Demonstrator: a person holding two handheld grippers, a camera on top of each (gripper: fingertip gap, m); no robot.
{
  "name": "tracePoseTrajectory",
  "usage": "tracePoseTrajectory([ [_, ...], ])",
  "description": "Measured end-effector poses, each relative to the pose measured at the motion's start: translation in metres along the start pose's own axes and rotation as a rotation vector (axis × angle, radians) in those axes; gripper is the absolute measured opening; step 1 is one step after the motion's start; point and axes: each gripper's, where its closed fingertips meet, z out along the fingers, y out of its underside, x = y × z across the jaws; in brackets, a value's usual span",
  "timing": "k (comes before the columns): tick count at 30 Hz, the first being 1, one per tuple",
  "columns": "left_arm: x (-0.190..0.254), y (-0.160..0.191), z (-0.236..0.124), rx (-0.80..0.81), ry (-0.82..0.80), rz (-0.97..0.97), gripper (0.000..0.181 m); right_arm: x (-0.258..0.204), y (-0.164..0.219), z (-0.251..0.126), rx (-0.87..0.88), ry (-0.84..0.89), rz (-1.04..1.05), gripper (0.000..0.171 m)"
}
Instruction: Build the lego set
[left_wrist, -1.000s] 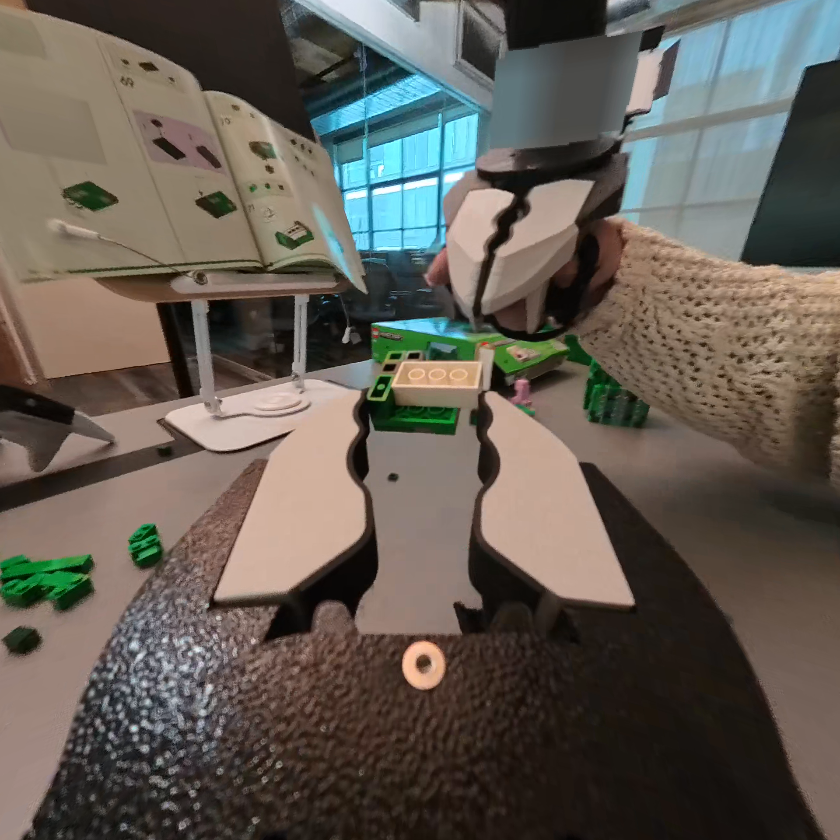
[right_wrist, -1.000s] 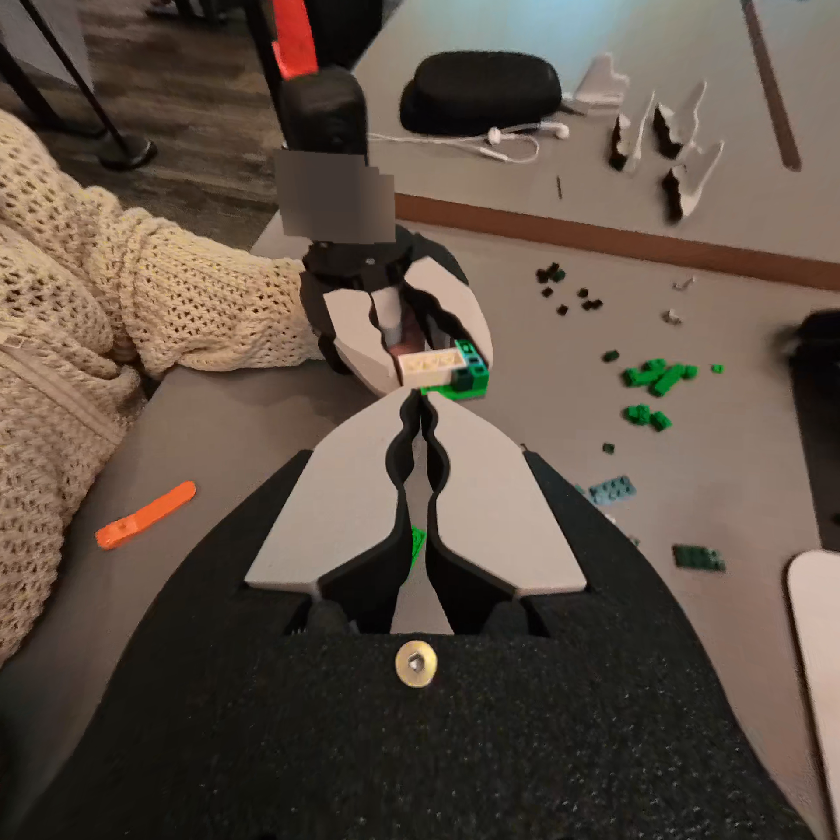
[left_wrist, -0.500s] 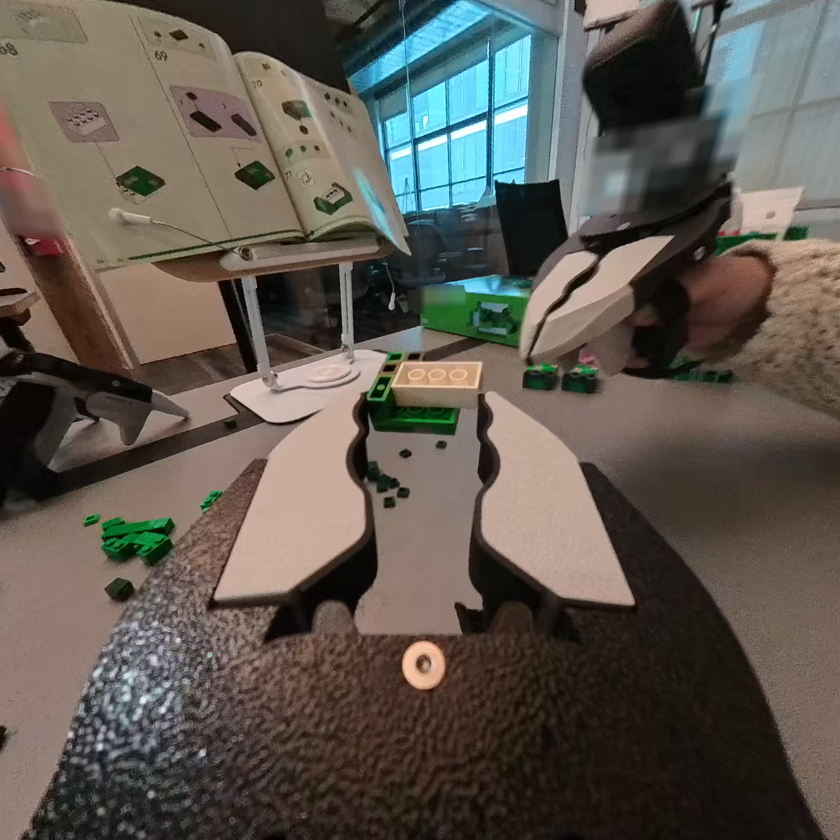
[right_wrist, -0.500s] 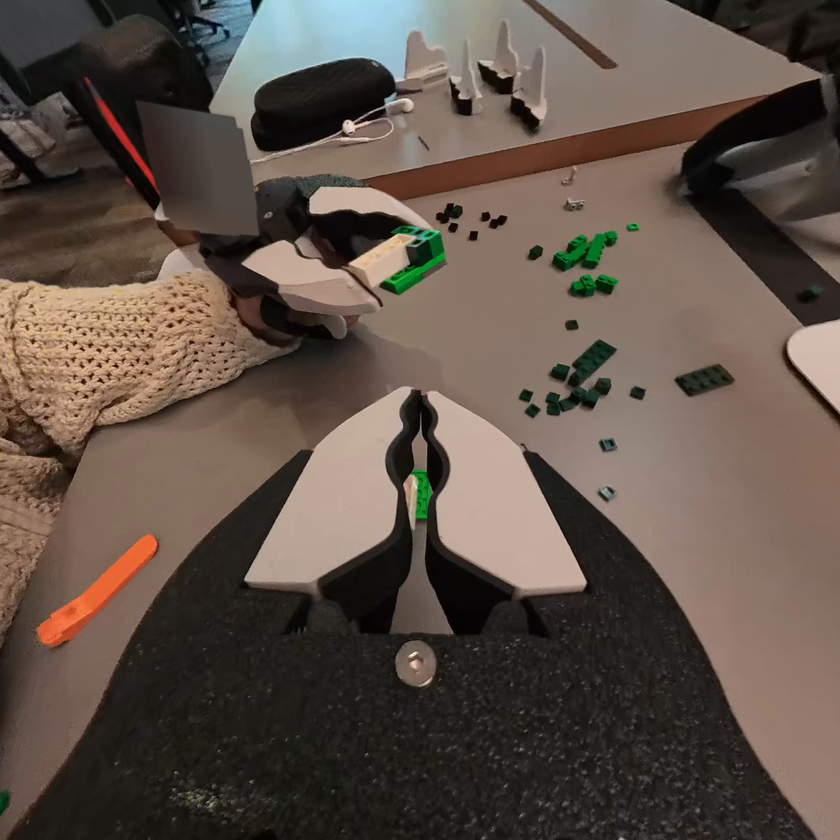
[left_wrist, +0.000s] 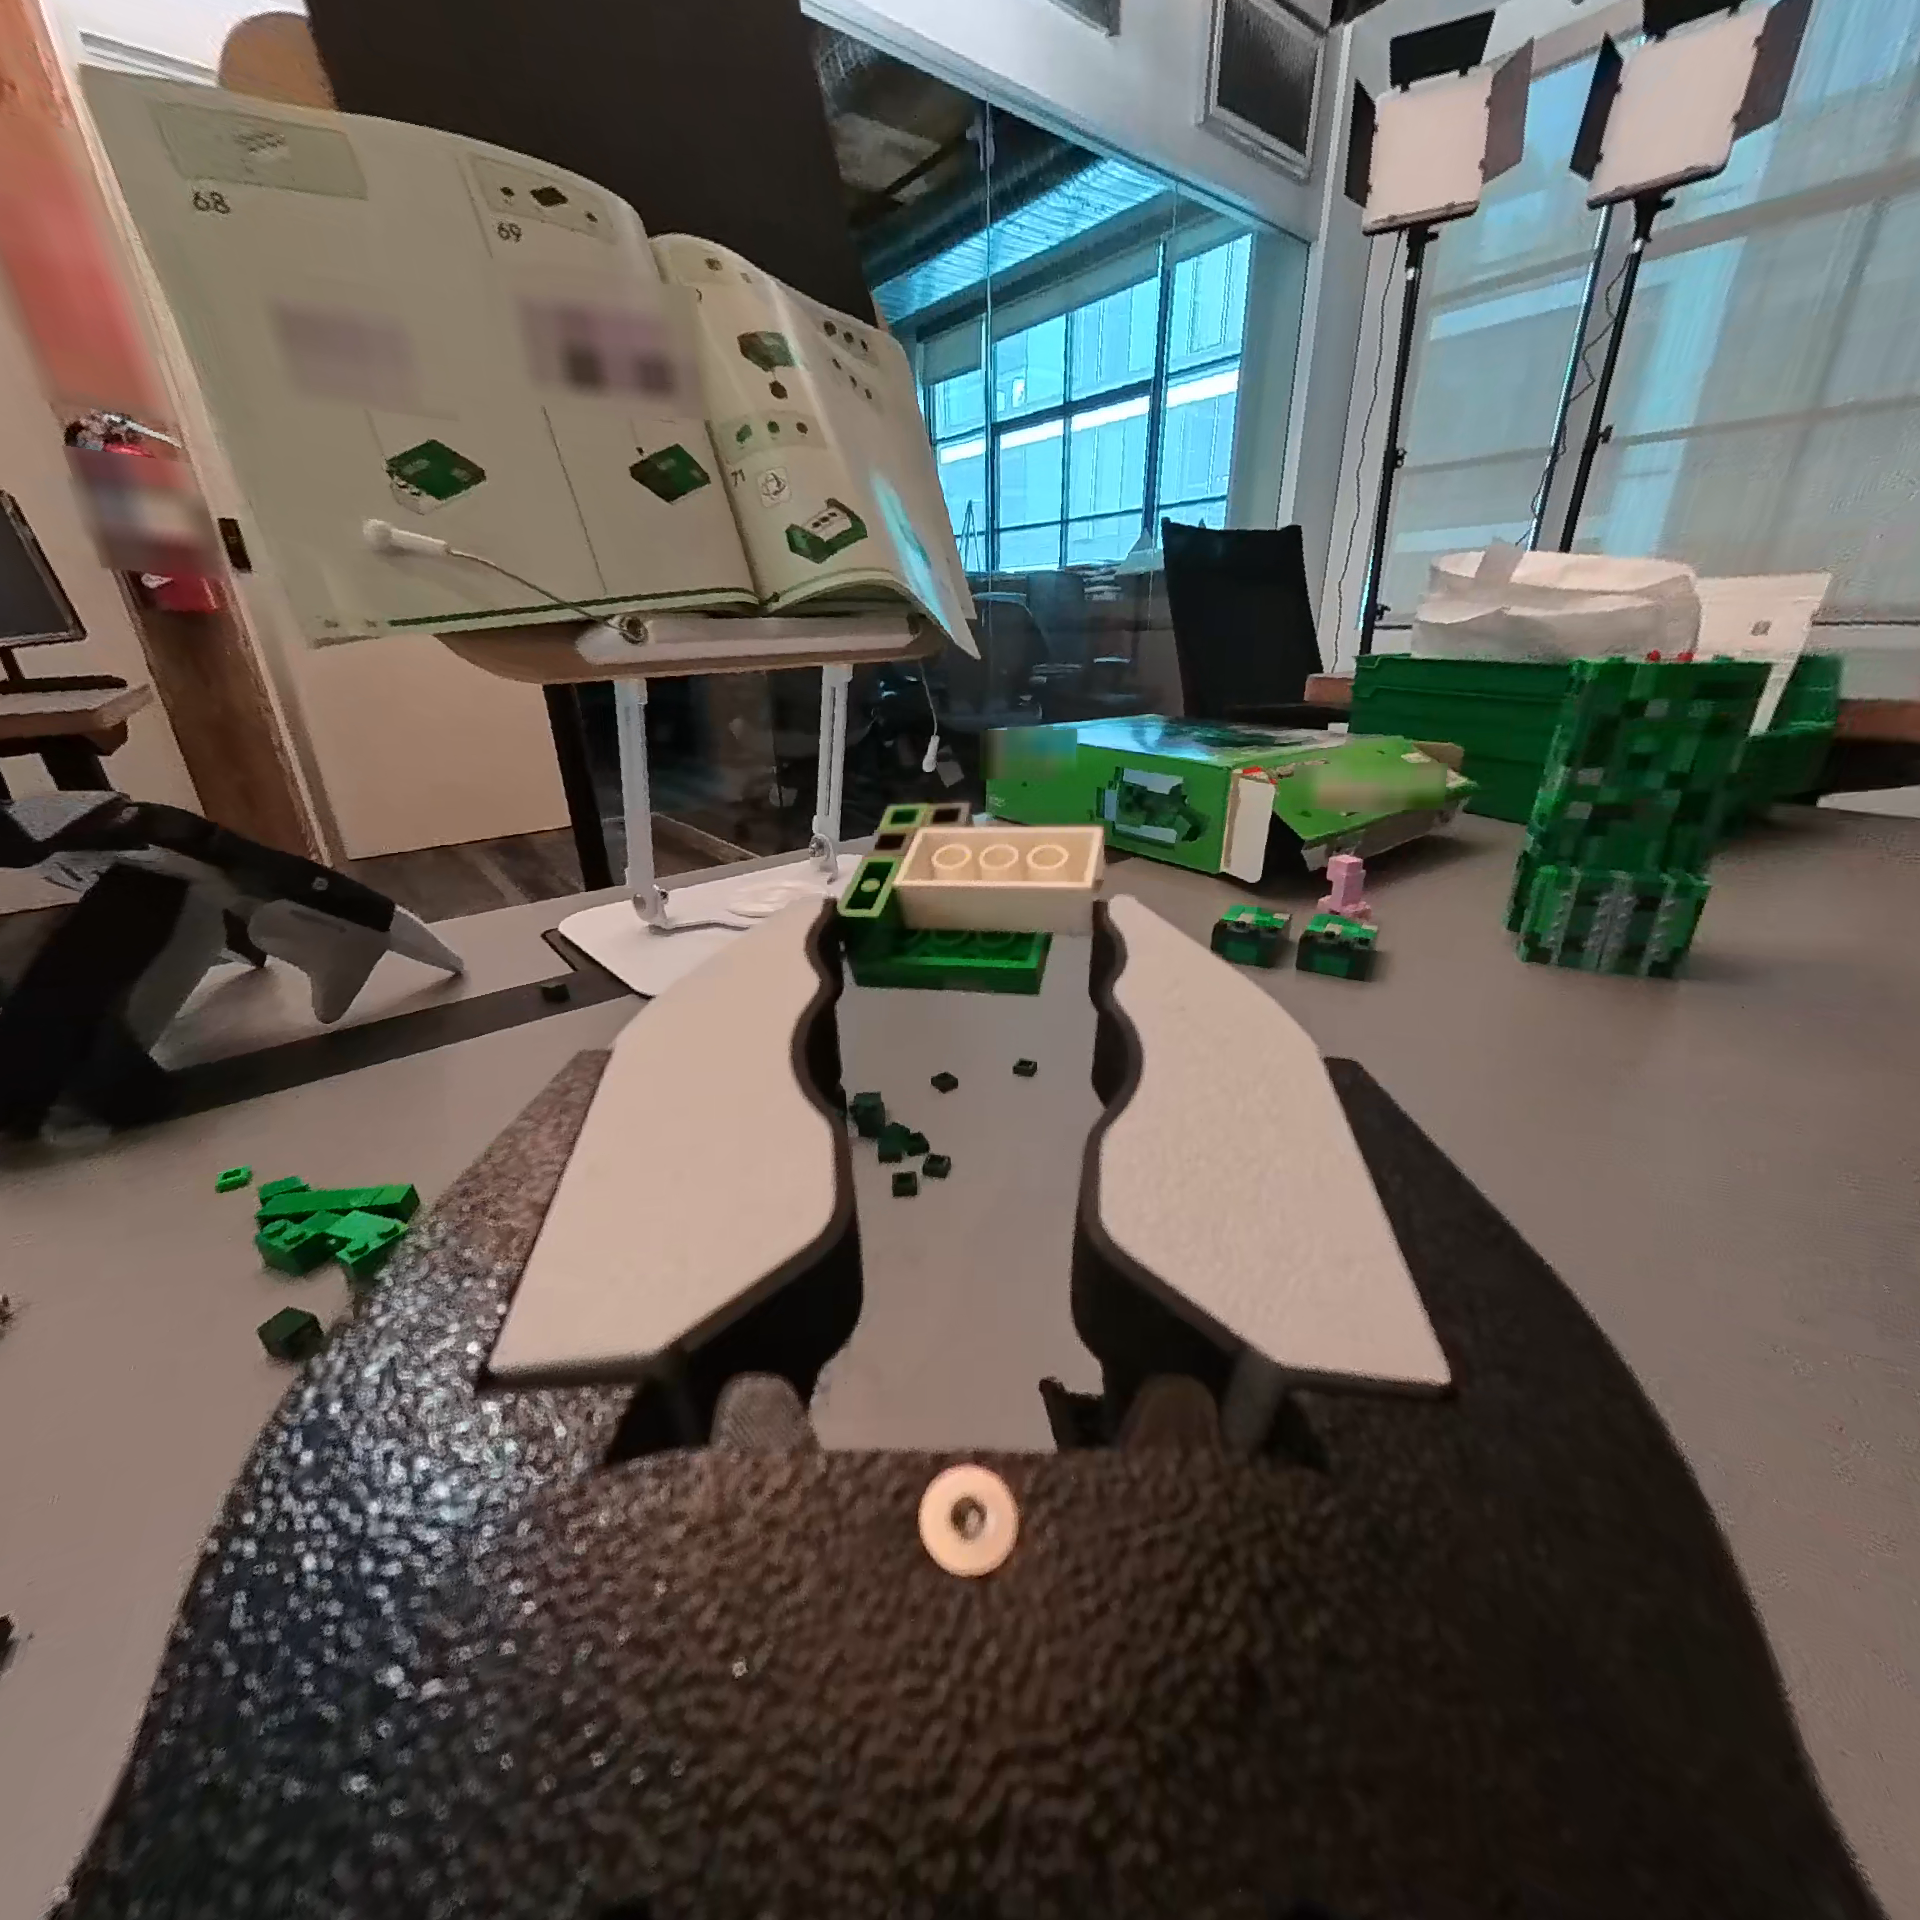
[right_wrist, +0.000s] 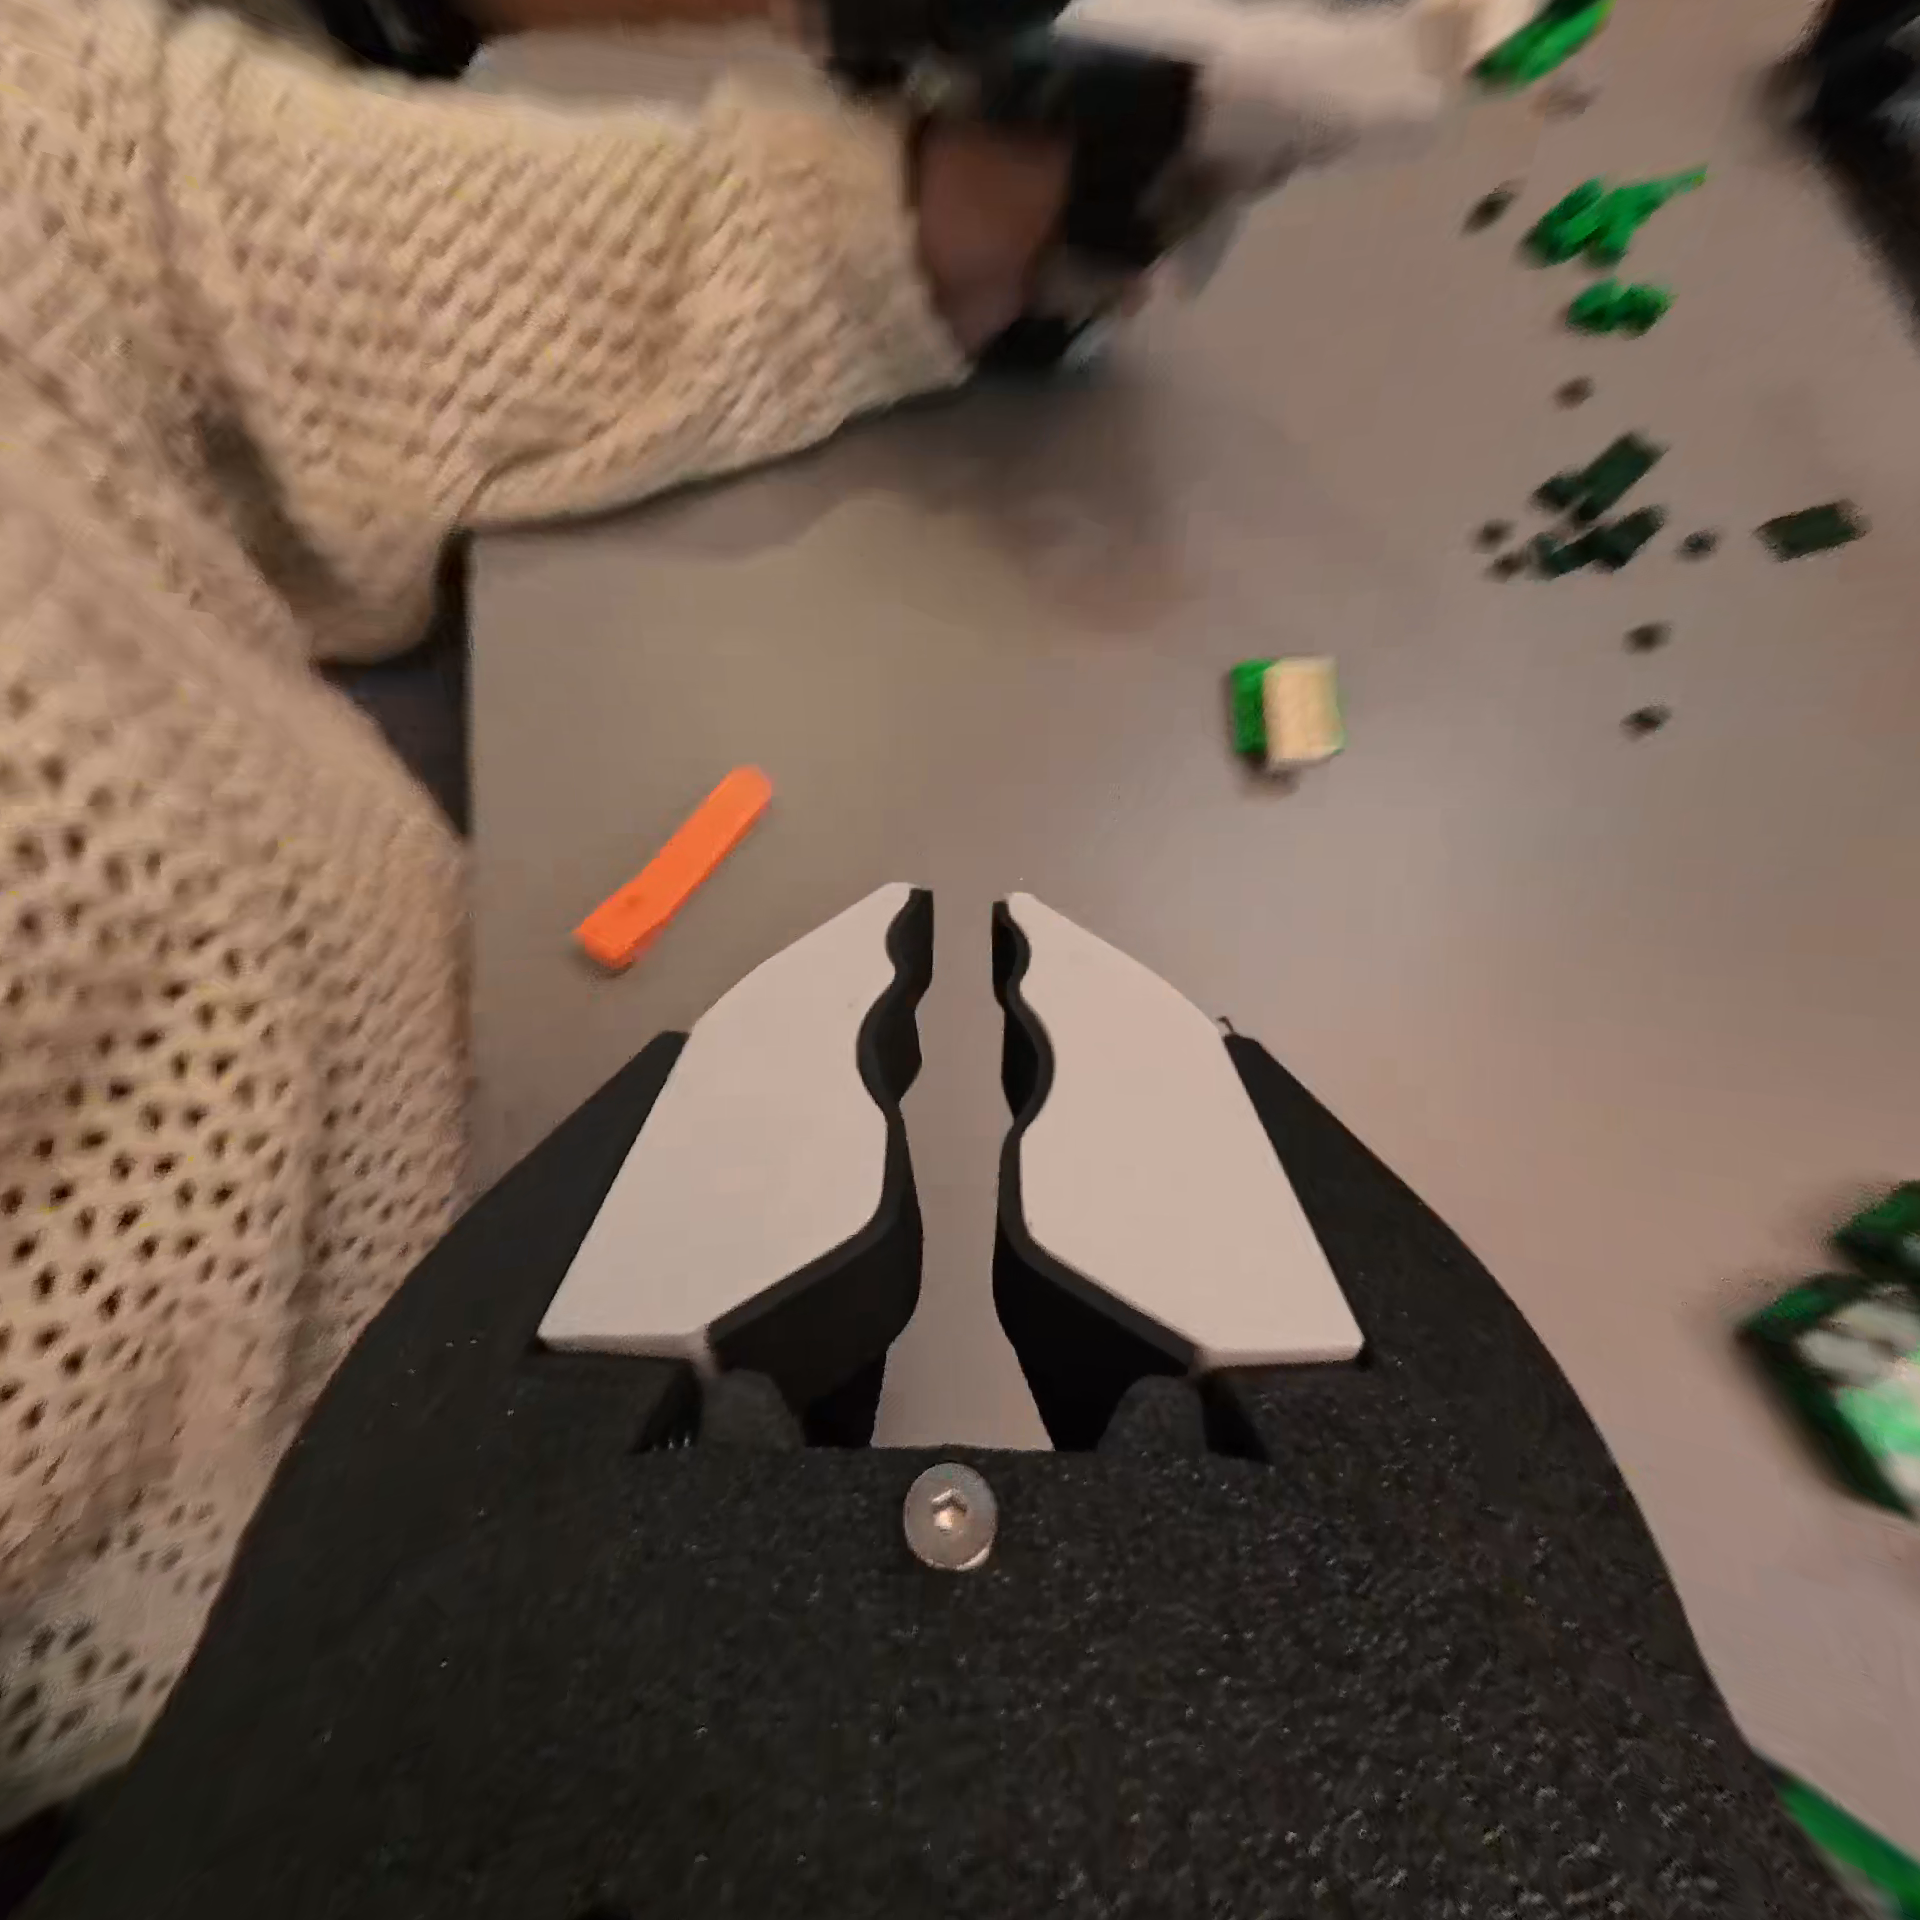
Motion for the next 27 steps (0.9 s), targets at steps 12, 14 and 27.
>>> tracePoseTrajectory([
  [12, 0.016, 0.004, 0.004, -0.034, 0.048, 0.071, 0.045, -0.088, 0.079, -0.001, -0.349, 0.042, 0.519, 0.026],
  [14, 0.019, 0.007, 0.005, -0.052, 0.056, 0.097, 0.045, -0.091, 0.080, 0.002, -0.371, 0.076, 0.424, 0.024],
  [27, 0.029, 0.010, 0.007, -0.073, 0.091, 0.135, 0.045, -0.092, 0.105, 0.018, -0.263, 0.166, 0.358, 0.012],
])
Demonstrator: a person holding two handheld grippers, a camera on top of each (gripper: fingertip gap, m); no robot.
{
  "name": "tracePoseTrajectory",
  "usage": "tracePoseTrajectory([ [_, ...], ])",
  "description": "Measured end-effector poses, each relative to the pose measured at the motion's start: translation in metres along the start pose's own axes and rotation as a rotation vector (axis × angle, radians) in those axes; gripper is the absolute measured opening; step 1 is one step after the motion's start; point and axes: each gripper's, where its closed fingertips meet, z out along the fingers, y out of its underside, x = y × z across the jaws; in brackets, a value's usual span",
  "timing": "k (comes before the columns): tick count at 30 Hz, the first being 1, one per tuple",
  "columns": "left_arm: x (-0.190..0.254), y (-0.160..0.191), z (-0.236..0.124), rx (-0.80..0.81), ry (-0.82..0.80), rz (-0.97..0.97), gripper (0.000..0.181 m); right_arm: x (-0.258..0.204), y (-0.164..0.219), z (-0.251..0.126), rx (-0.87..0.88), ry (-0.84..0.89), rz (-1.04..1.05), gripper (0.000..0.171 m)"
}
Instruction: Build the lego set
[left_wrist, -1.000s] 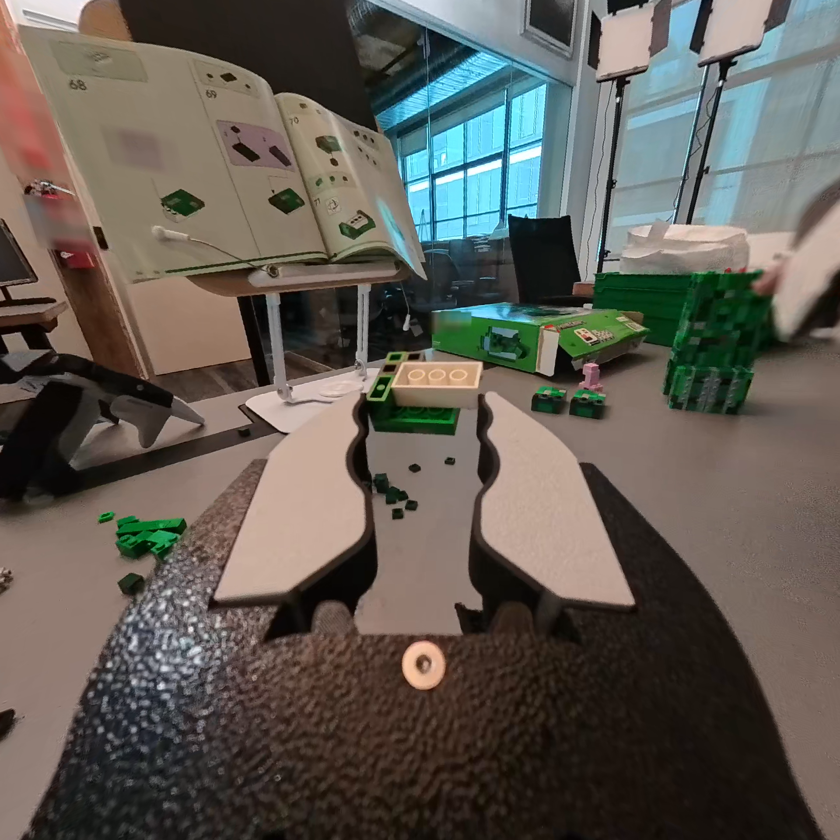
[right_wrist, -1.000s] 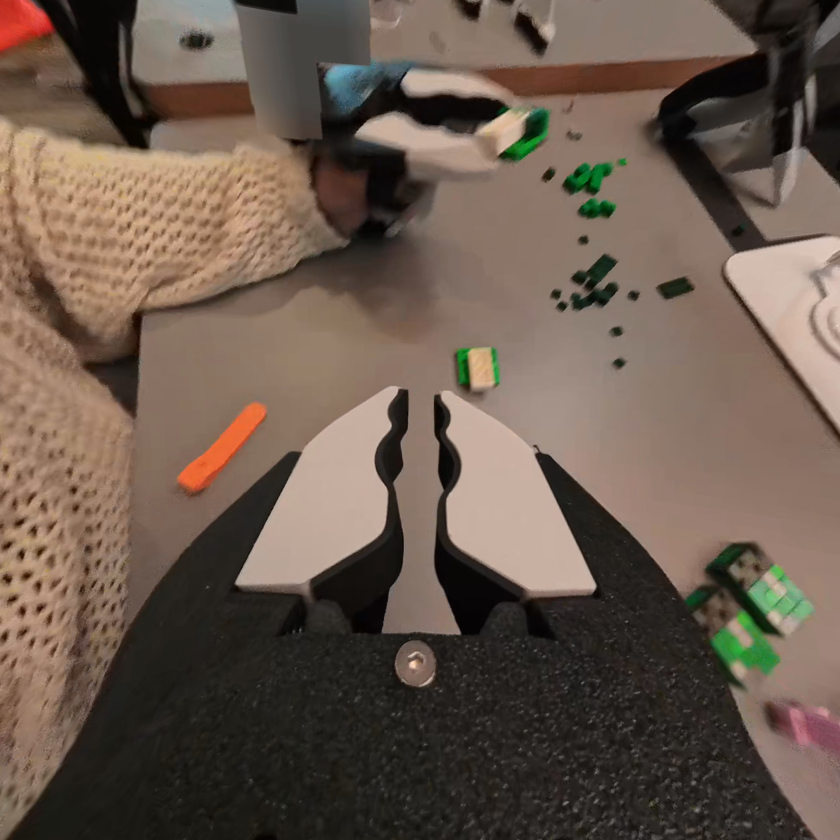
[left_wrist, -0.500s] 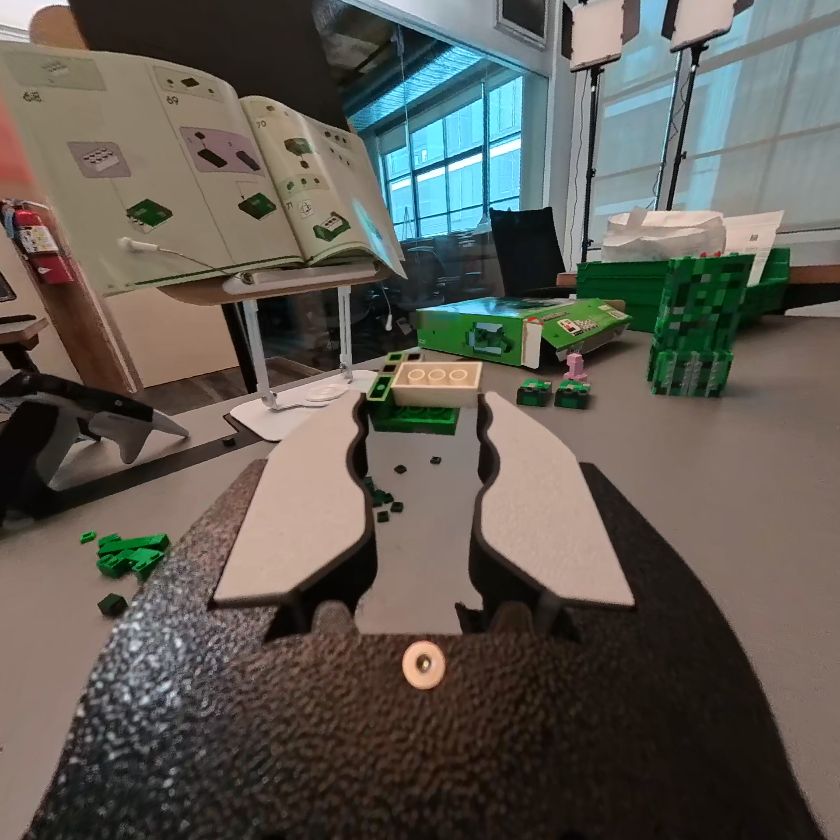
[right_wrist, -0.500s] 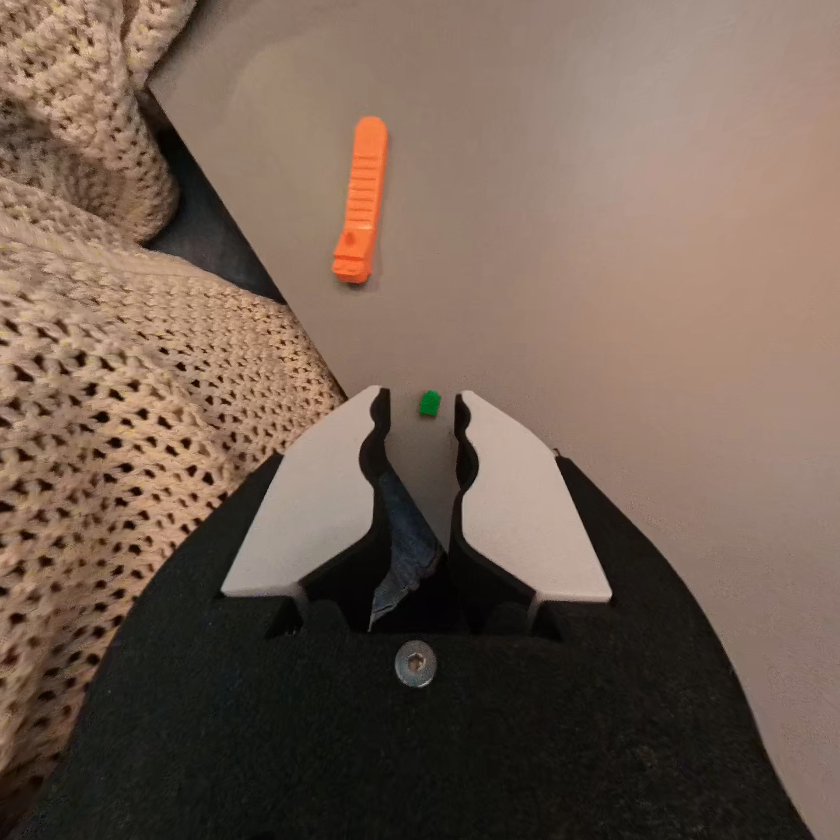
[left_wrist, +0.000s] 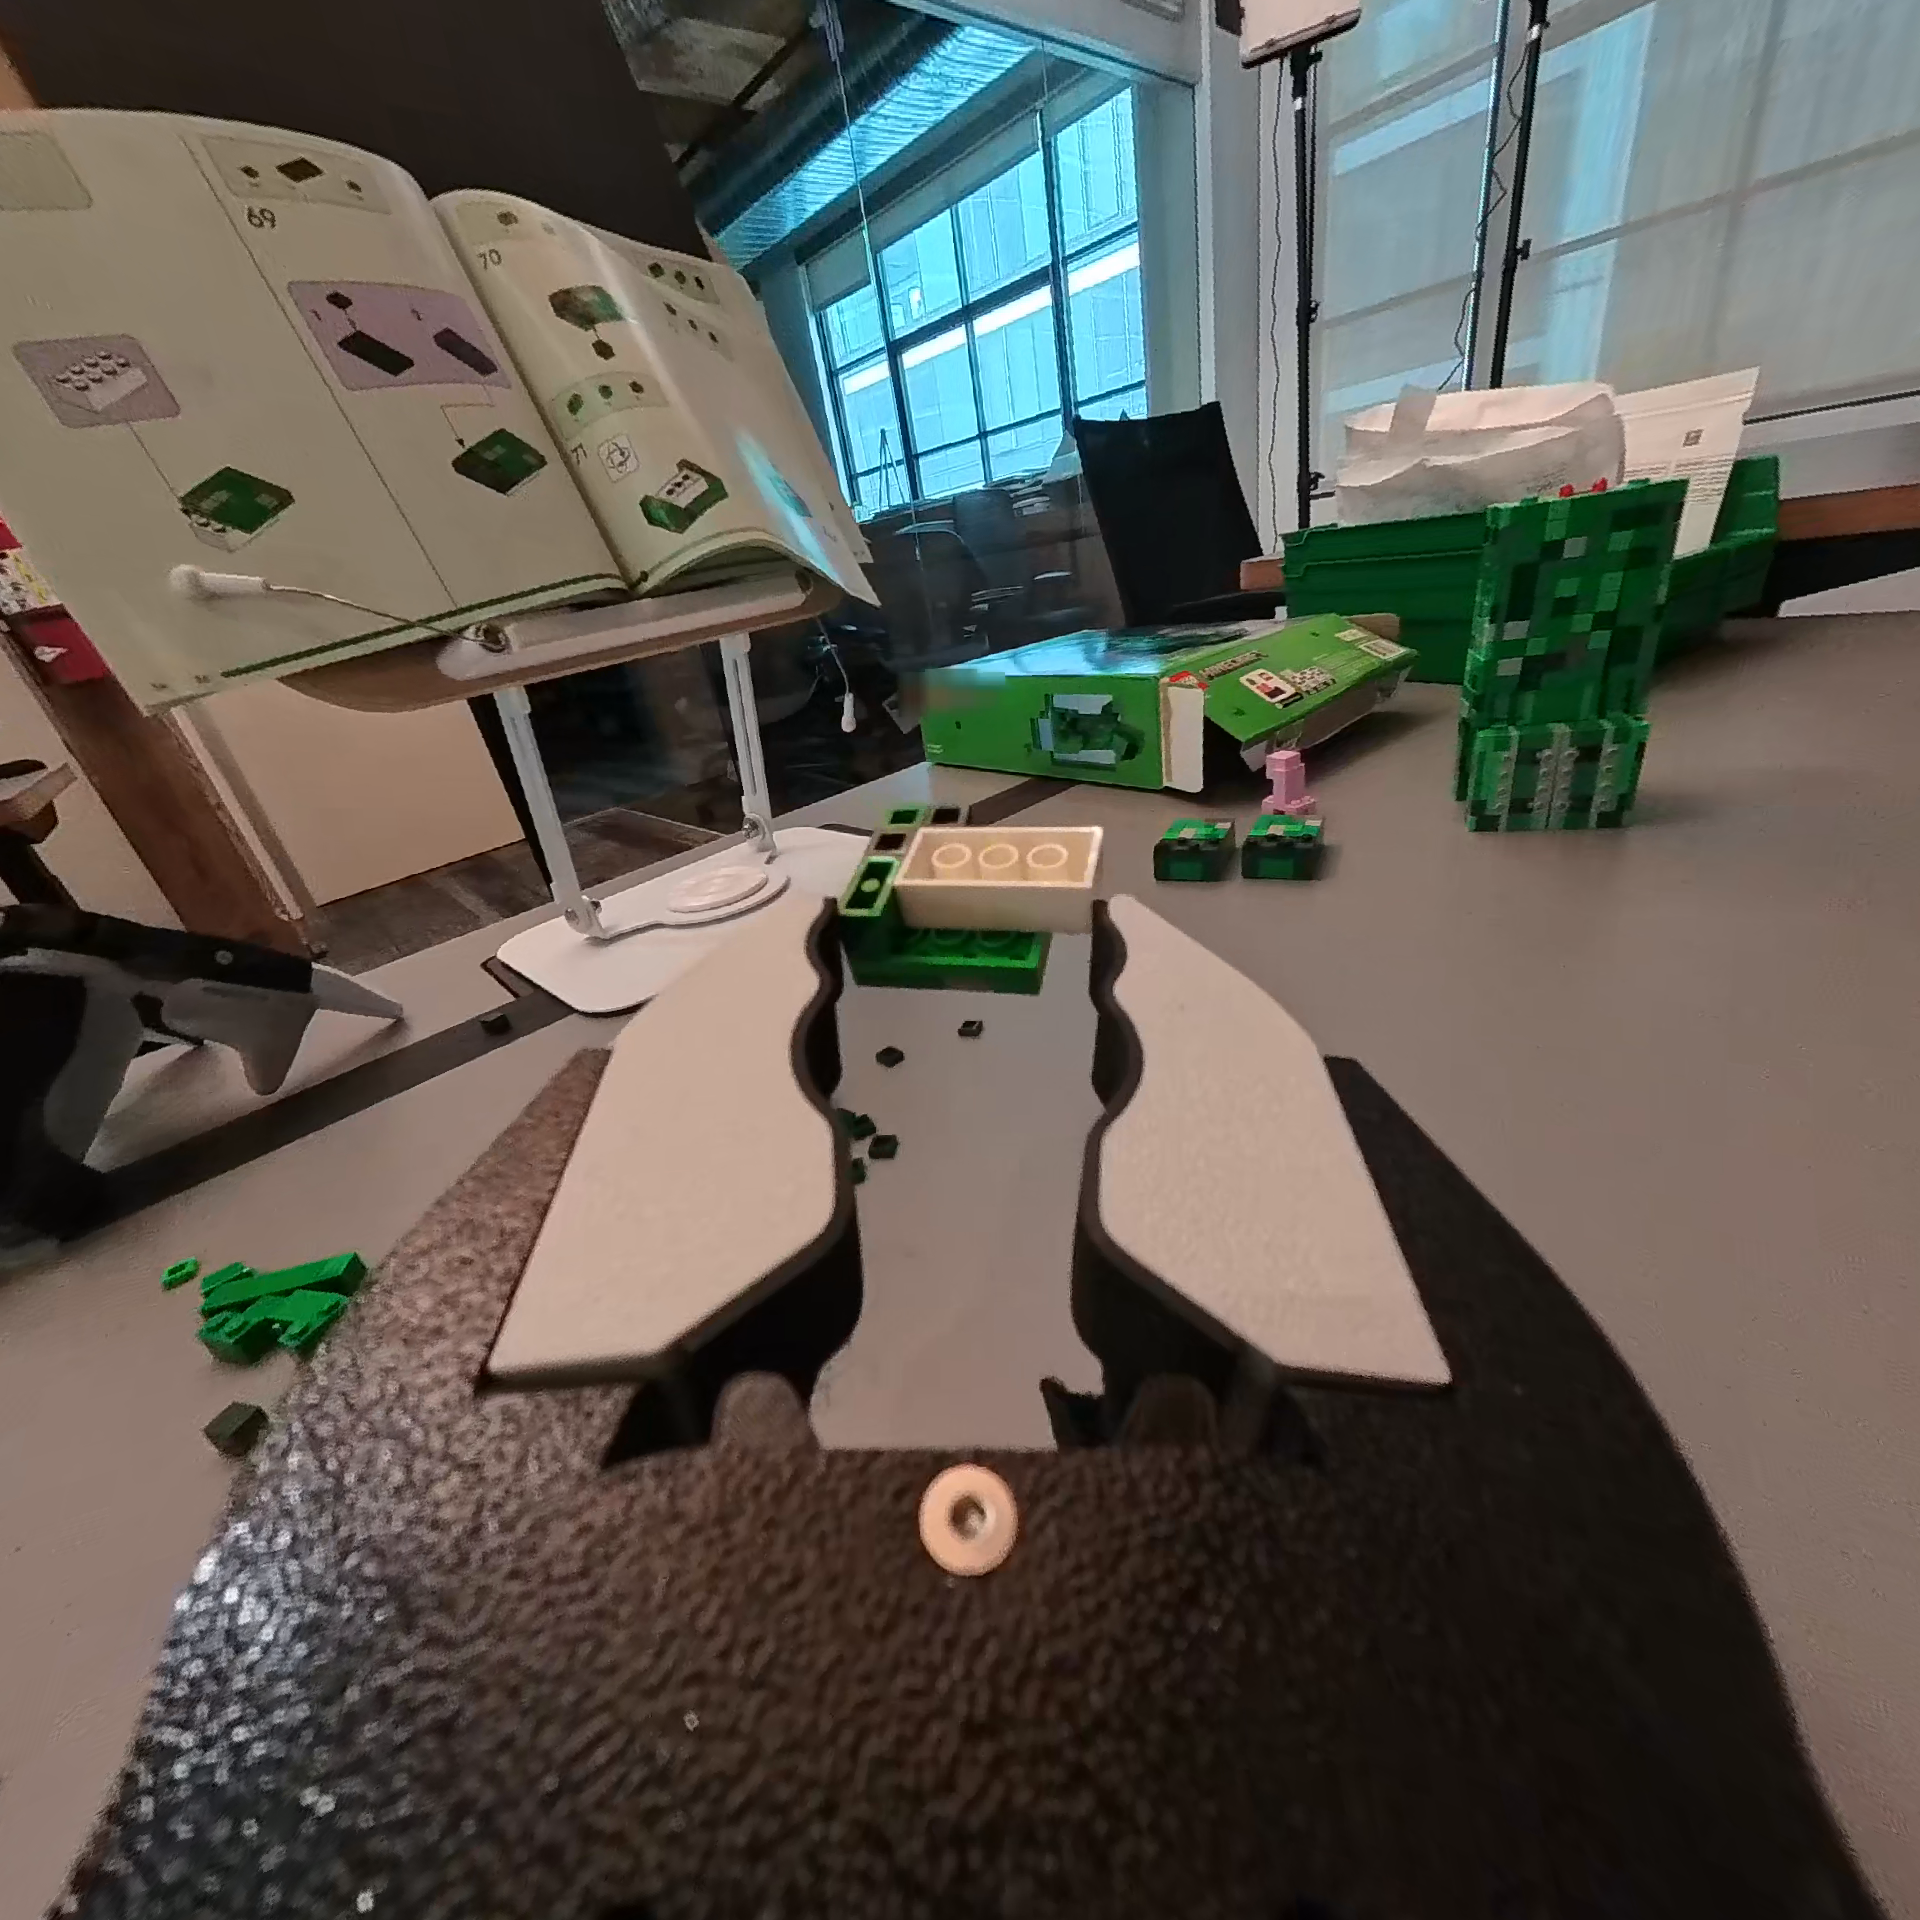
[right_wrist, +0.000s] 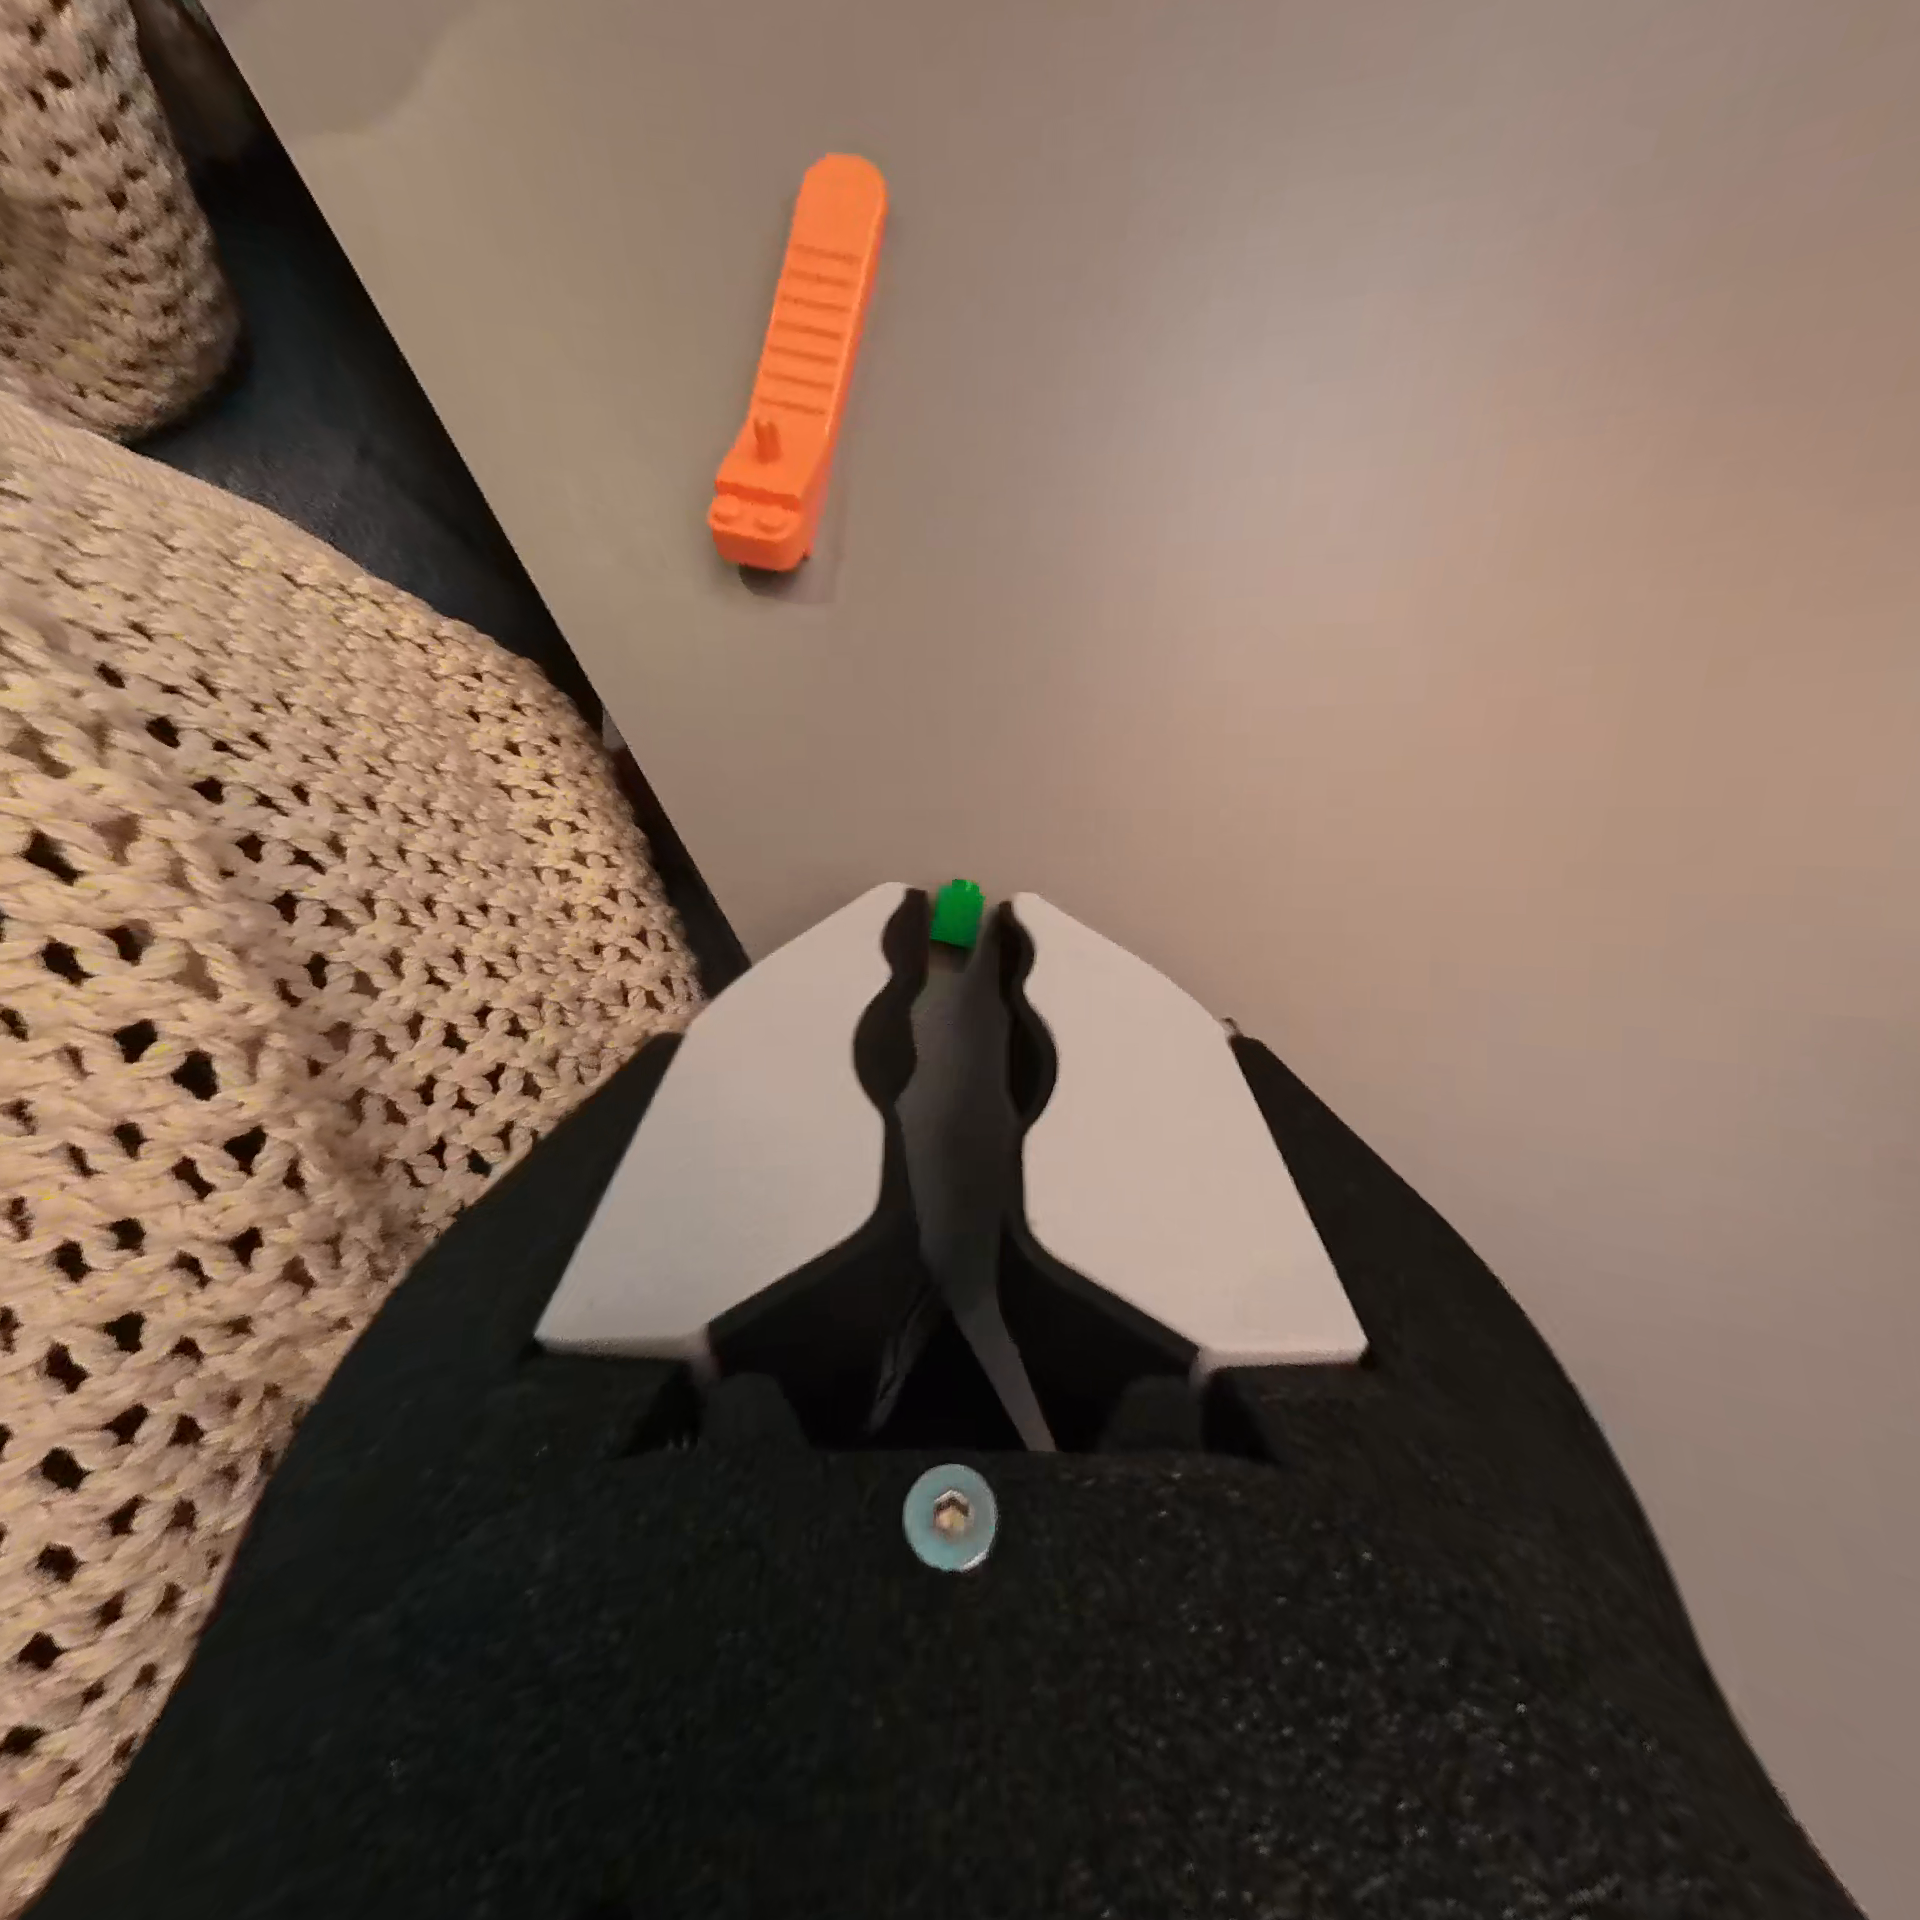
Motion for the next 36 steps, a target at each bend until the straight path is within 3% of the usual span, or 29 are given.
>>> tracePoseTrajectory([
  [5, 0.002, -0.003, 0.000, 0.009, 0.007, 0.006, 0.045, 0.021, -0.016, 0.001, 0.025, 0.061, -0.078, 0.008],
  [9, 0.006, -0.003, 0.001, 0.005, 0.014, 0.028, 0.045, 0.064, -0.058, 0.016, 0.087, 0.153, -0.187, 0.008],
  [16, 0.008, 0.003, 0.002, -0.031, 0.023, 0.061, 0.045, 0.109, -0.117, 0.052, 0.164, 0.108, -0.229, 0.008],
  [18, 0.009, 0.004, 0.002, -0.038, 0.028, 0.063, 0.046, 0.114, -0.122, 0.059, 0.179, 0.075, -0.221, 0.008],
  [23, 0.017, 0.009, 0.005, -0.064, 0.056, 0.089, 0.046, 0.116, -0.123, 0.063, 0.238, -0.003, -0.180, 0.030],
  [31, 0.030, 0.019, 0.009, -0.118, 0.102, 0.154, 0.046, 0.120, -0.120, 0.056, 0.288, -0.089, -0.092, 0.021],
  [36, 0.031, 0.020, 0.009, -0.125, 0.107, 0.162, 0.046, 0.117, -0.123, 0.056, 0.282, -0.060, -0.193, 0.022],
])
